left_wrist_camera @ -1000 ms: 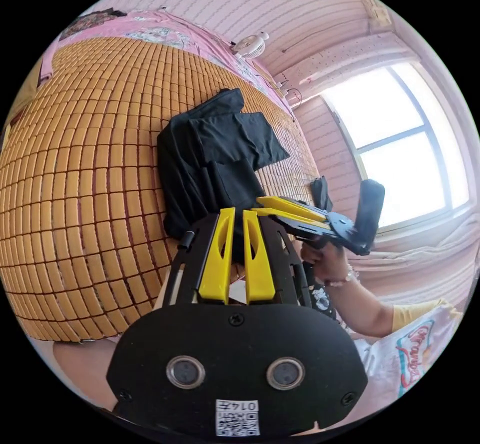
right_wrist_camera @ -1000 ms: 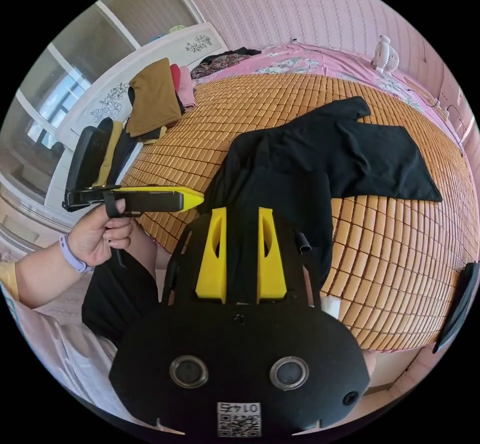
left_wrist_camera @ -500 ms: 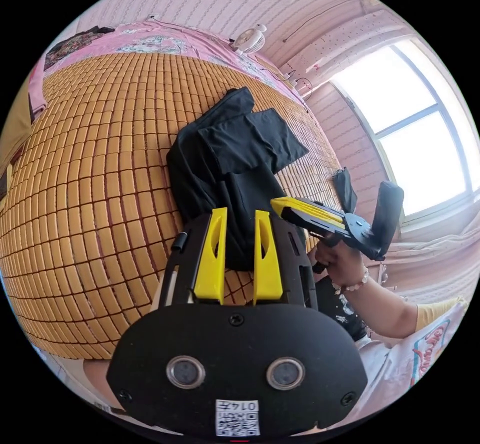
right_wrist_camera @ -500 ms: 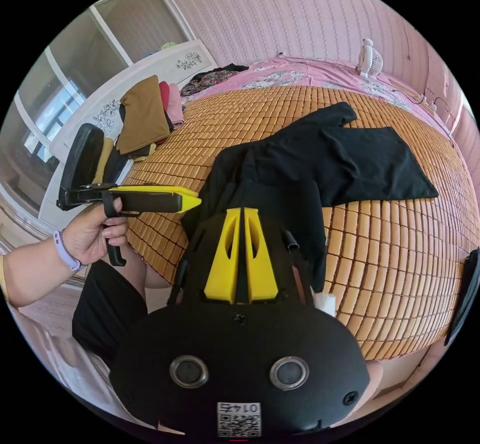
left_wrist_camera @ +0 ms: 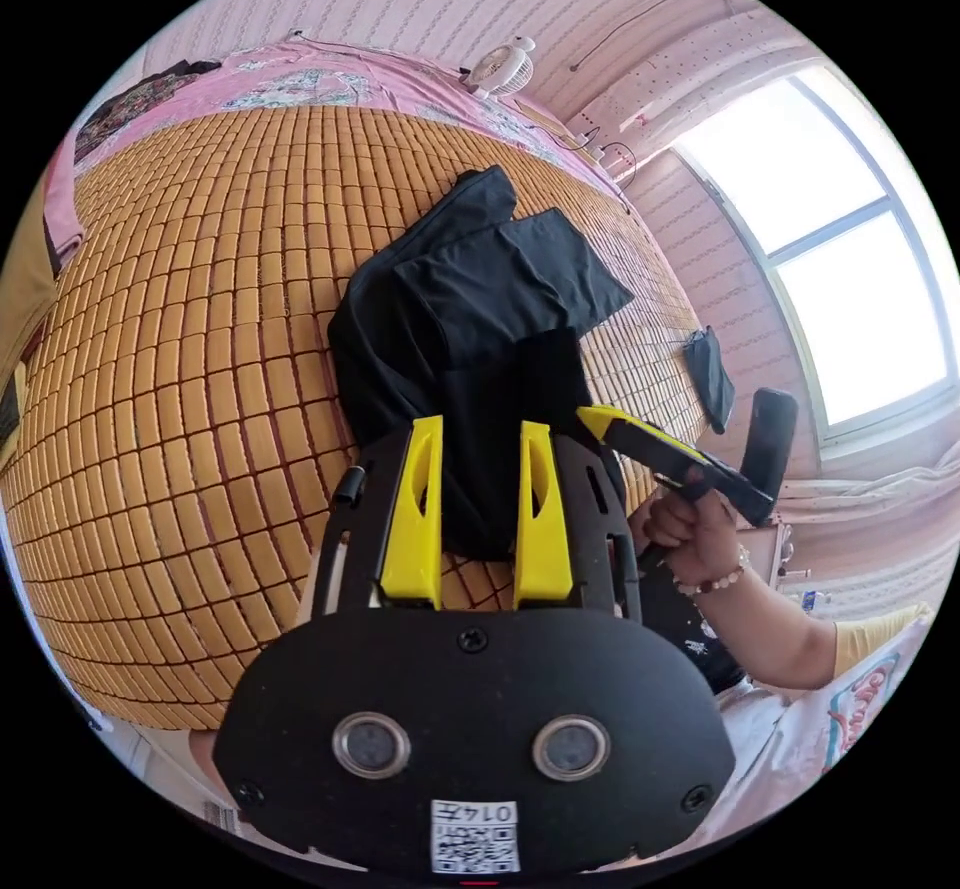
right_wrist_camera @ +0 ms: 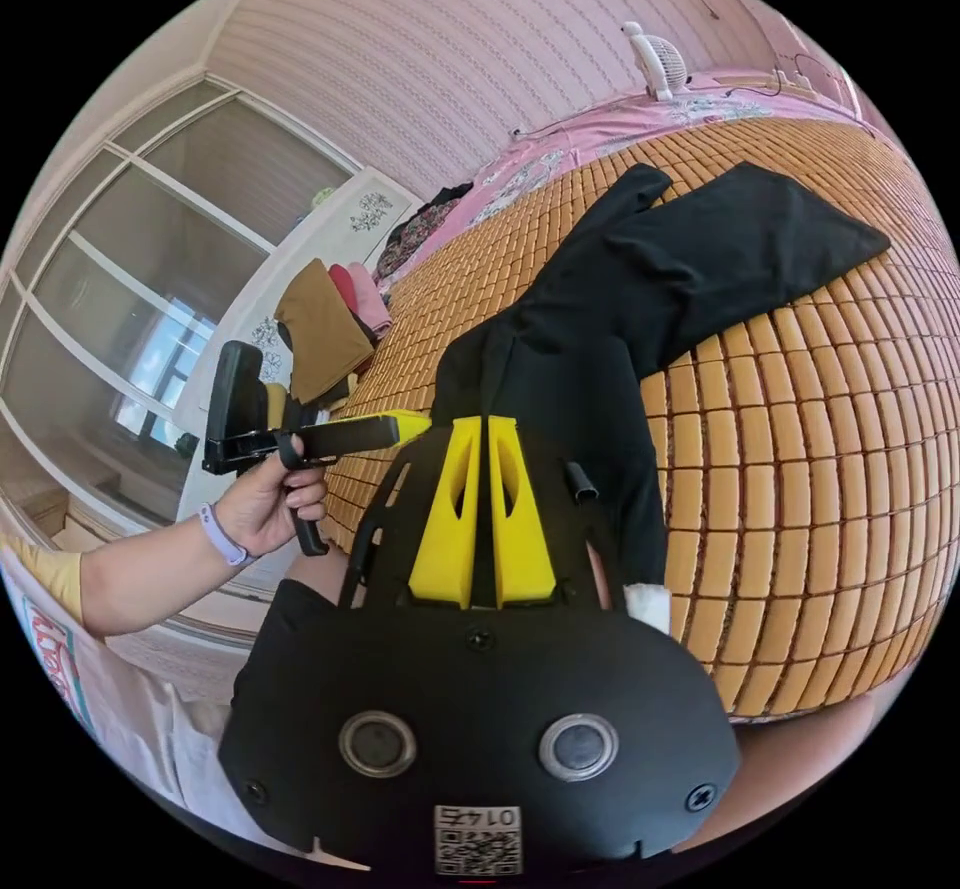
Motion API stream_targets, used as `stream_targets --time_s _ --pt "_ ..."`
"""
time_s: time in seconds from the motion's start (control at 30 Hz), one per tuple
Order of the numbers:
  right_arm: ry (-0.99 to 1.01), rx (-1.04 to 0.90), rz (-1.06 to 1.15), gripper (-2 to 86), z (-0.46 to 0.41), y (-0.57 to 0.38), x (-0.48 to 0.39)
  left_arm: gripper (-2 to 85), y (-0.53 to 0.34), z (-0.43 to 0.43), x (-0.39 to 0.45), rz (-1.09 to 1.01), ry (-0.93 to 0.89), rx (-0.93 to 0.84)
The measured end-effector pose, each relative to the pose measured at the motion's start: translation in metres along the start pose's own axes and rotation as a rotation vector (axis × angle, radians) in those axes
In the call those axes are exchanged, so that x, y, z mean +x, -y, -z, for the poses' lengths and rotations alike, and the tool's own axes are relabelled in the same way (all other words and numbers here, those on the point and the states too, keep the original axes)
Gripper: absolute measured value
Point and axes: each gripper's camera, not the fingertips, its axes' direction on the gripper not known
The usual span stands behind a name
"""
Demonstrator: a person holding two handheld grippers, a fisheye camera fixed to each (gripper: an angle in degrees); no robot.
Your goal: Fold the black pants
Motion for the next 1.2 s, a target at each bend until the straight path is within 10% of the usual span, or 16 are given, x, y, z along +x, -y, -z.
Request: stream_targets --time_s 0.4,0.83,1.2 --pt "-0.053 0.095 -0.004 0.4 0.138 -0.054 0.003 -0.3 -0.027 -0.032 0.044 -0.187 0.275 -0.171" --pt "-0.263 0.541 0.020 0.0 0.292 -0.033 -0.028 -1.0 -0.097 0.148 0.139 -0.649 -0.073 0.370" --pt "-0.544 1.042 0.661 -0.1 0.537 0.202 -0.450 -1.0 -0.169 0.385 0.245 -0.977 -0.238 1.092"
